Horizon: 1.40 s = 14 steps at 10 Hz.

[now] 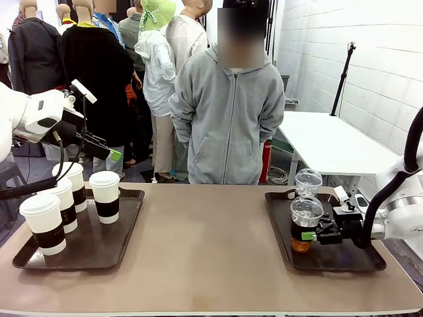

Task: Distribute the coffee onto the tray.
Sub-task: Pick up another iced Americano from the middle of the table and place it on the right Handle tray.

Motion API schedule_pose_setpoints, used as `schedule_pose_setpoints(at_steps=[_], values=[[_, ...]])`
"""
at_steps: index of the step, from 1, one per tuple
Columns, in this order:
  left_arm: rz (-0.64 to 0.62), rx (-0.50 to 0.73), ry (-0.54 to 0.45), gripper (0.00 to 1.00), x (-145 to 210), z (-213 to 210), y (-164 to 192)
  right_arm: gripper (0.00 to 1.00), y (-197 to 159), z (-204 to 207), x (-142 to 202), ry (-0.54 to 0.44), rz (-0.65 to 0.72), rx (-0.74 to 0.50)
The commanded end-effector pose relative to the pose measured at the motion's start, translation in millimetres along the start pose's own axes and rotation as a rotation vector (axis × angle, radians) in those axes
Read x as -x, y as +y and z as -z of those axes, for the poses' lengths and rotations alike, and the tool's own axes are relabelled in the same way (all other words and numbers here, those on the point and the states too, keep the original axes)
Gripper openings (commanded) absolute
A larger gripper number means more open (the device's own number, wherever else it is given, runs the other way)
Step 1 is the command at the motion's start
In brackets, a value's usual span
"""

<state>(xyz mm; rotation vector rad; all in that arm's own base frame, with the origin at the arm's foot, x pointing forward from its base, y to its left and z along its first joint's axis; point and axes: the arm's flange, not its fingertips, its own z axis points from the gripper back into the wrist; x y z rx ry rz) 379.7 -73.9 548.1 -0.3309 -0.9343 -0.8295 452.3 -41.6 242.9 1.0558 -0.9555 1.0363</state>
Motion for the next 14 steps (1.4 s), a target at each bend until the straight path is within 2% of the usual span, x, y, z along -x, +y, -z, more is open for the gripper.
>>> schedule_pose_setpoints(at_steps=[1, 9, 14], values=[[-0.005, 0.007, -0.002, 1.0, 1.6, 1.3, 2.0, 1.0, 5.3, -6.3, -1.3, 0.039, 0.034, 0.005], [-0.005, 0.007, -0.002, 1.0, 1.6, 1.3, 2.0, 1.0, 7.3, -75.2, -10.0, 0.124, 0.052, 0.116], [-0.005, 0.007, -0.002, 1.0, 1.6, 1.3, 2.0, 1.0, 5.5, -79.7, -6.7, 0.106, 0.033, 0.127]])
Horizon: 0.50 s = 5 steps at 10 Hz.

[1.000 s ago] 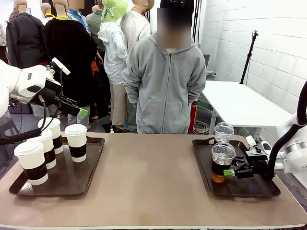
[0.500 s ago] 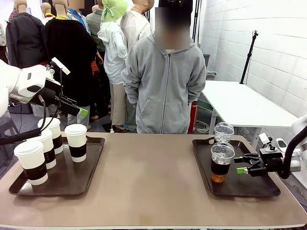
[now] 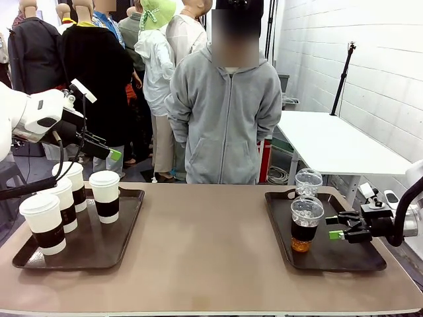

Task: Distribute the coffee onto the tray.
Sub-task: Pick up another iced Americano from the middle of the table and place it on the right Handle tray.

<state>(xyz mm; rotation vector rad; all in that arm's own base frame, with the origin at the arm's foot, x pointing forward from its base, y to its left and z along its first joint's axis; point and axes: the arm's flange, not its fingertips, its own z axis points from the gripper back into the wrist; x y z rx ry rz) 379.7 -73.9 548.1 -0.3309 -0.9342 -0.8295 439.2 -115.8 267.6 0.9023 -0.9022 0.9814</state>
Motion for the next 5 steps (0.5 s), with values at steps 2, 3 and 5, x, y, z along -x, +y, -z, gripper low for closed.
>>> schedule_pose_setpoints(at_steps=[2, 3, 5], values=[[-0.005, 0.007, -0.002, 1.0, 1.6, 1.3, 2.0, 1.0, -0.5, -0.9, -0.4, 0.0, -0.001, 0.002], [-0.005, 0.007, -0.002, 1.0, 1.6, 1.3, 2.0, 1.0, -0.5, -0.9, -0.4, 0.0, -0.001, 0.002], [-0.005, 0.007, -0.002, 1.0, 1.6, 1.3, 2.0, 1.0, -0.5, -0.9, -0.4, 0.0, -0.001, 0.002]])
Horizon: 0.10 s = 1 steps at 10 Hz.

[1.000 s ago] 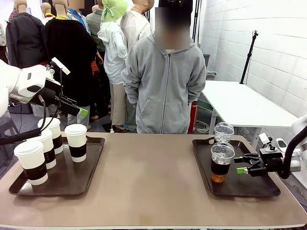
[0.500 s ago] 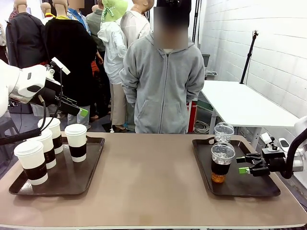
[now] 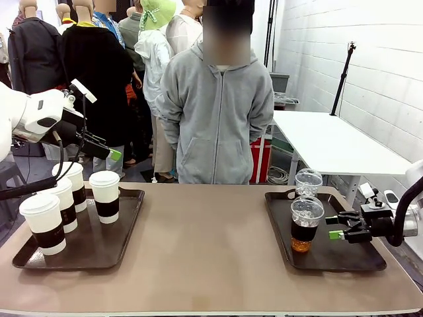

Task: Distribute the coffee onto the tray.
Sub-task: Pick up another iced Americano from the middle of the table and place it on the right Handle tray.

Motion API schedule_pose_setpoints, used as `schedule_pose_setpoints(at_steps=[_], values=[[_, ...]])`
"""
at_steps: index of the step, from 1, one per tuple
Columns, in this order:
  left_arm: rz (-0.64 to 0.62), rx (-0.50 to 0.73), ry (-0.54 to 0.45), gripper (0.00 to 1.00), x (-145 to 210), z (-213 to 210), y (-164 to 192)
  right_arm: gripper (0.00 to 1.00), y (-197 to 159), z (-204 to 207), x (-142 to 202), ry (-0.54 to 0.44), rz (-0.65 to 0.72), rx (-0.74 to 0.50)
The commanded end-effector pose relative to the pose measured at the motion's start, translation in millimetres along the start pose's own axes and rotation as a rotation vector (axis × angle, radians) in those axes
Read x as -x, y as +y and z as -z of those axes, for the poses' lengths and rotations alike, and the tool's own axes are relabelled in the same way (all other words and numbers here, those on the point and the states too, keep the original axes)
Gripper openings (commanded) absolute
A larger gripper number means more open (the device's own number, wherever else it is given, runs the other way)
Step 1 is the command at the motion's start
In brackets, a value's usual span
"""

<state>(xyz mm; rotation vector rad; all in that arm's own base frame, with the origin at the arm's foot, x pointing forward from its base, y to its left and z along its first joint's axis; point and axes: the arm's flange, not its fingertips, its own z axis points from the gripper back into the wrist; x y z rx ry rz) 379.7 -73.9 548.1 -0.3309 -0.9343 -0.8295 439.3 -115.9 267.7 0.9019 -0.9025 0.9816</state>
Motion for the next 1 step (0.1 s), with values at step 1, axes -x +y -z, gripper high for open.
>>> schedule_pose_setpoints(at_steps=[1], values=[[-0.005, 0.007, -0.002, 1.0, 1.6, 1.3, 2.0, 1.0, -0.4, -0.8, -0.3, 0.0, 0.0, 0.002]])
